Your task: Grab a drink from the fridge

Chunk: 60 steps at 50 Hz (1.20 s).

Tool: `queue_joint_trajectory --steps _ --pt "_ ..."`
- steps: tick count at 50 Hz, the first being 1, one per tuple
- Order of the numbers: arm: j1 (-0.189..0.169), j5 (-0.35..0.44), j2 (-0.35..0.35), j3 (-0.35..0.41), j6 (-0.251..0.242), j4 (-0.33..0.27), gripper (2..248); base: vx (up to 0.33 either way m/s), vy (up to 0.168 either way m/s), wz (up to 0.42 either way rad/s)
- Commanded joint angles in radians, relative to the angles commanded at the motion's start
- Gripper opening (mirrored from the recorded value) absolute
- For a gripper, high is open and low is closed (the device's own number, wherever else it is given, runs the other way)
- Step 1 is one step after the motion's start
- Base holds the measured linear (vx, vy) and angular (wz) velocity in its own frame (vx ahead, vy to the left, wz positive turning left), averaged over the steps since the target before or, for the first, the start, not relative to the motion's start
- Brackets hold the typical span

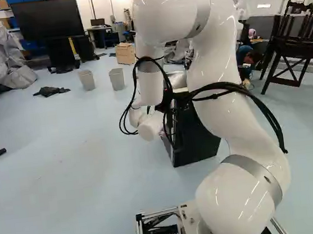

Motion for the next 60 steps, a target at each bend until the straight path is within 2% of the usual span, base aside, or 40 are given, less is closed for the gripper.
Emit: queue_joint_trajectory --steps 18,60 --pt "-0.023 0.0 -0.015 -0.025 0.0 0.0 247 0.0 0.0 0.0" --pt "-0.1 0.0 -0.04 -0.067 0.0 0.0 247 0.0 0.0 0.0"
